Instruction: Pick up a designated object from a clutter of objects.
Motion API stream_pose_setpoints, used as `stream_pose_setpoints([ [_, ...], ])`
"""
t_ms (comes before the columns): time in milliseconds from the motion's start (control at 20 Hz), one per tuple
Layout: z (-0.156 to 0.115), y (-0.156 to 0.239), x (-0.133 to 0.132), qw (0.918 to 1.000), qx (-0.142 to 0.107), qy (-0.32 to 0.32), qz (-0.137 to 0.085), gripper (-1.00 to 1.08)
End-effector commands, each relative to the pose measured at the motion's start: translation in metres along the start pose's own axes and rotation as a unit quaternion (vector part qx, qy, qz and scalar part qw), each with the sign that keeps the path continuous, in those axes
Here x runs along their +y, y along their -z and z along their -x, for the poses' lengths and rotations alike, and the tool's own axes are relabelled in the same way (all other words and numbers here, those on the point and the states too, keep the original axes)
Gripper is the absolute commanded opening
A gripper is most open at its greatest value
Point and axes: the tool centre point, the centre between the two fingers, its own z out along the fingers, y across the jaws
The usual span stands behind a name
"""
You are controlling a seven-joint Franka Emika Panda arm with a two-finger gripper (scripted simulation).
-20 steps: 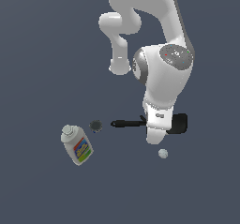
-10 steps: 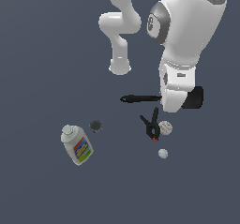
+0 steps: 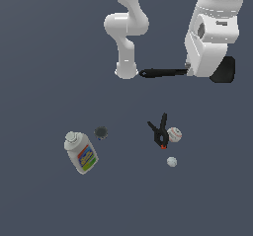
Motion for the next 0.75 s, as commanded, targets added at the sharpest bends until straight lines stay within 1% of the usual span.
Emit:
stream_pose_setpoints([
  [0,-0.007,0.021,-0.014,1.0000,0.001,0.000,0.000,-1.00],
  [350,-0.021,0.059,-0.038,1.0000,0.001,-0.001,0.000,-1.00],
  [700,-0.026,0.072,-0.045,1.0000,0.002,-0.001,0.000,-1.00],
])
